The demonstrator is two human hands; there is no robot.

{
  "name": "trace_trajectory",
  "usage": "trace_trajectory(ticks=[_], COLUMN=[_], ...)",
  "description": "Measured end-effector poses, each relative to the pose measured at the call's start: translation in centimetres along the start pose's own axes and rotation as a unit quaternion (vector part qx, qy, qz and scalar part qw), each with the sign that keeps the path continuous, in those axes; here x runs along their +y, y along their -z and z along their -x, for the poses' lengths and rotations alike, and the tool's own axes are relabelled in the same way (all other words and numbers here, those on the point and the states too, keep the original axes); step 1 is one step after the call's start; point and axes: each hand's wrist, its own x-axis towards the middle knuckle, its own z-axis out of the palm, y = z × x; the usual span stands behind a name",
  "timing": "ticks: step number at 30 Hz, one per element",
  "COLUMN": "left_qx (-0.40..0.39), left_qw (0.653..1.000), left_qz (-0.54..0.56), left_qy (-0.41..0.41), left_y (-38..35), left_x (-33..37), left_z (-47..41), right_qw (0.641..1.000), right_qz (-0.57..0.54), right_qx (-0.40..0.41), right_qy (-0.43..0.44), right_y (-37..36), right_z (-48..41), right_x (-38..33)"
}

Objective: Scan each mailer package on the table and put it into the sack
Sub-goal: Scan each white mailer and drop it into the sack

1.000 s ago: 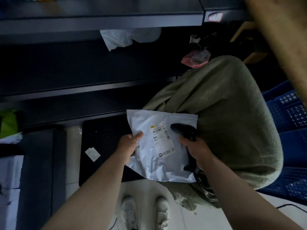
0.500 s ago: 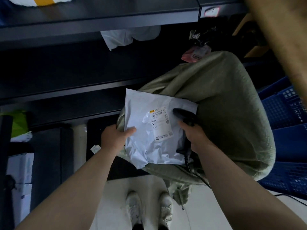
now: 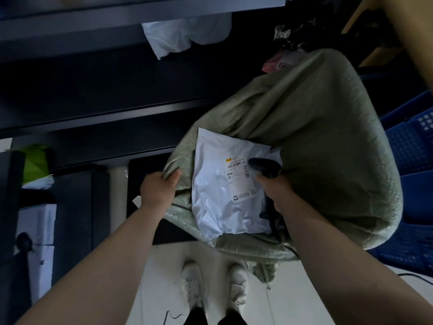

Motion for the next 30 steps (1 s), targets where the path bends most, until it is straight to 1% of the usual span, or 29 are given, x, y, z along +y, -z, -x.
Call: trace_trajectory(ticks=[2, 5, 6, 9, 11, 13, 15, 17, 21, 23, 25, 30], left_qx=[0.002, -0.001, 0.003, 0.019, 0.022, 0.014, 0.001, -0.02, -0.064, -0.079, -0.088, -0.104], left_qw=[1.0, 1.0, 1.0, 0.997, 0.994, 0.995, 0.995, 0.994, 0.987, 0.981, 0.969, 0.913], left_qz=[-0.015, -0.019, -0.019, -0.07, -0.098, -0.086, -0.09, -0.096, -0.124, -0.146, -0.181, -0.269], left_qy=[-0.007, -0.019, -0.022, -0.036, -0.04, -0.044, -0.052, -0.056, -0.076, -0.104, -0.142, -0.288], left_y=[0.0, 0.8, 1.0, 1.0, 0.7, 0.7, 1.3, 1.9, 2.7, 3.4, 4.4, 7.6], left_x=[-0.1, -0.3, -0.4, -0.6, -0.9, -1.3, -1.8, -2.1, -1.3, -0.5, 0.8, 5.9], left_z=[0.4, 1.0, 1.1, 1.4, 1.7, 2.0, 2.4, 2.7, 4.1, 5.4, 7.2, 14.4], right_qw=[0.999, 0.998, 0.998, 0.999, 0.999, 0.999, 0.999, 0.999, 0.996, 0.992, 0.991, 0.98], right_qz=[0.032, 0.027, 0.026, 0.011, 0.022, 0.032, 0.015, -0.001, 0.037, 0.056, 0.072, 0.118], right_qx=[0.018, 0.06, 0.051, -0.035, -0.04, -0.026, -0.044, -0.043, 0.012, 0.002, -0.003, 0.031], right_qy=[-0.003, -0.02, -0.018, -0.024, -0.016, -0.005, -0.005, 0.017, 0.079, 0.11, 0.117, 0.155], right_y=[0.4, 1.4, 1.4, 0.2, -0.5, -0.5, 0.1, 1.0, 3.4, 5.0, 6.9, 12.4], right_z=[0.0, -0.4, -0.5, 0.1, 0.4, 0.4, 1.1, 2.9, 7.6, 10.5, 13.9, 23.9], right_x=[0.2, 0.7, 0.9, 1.8, 2.5, 3.3, 3.9, 3.9, 2.5, 1.7, 1.3, 0.7])
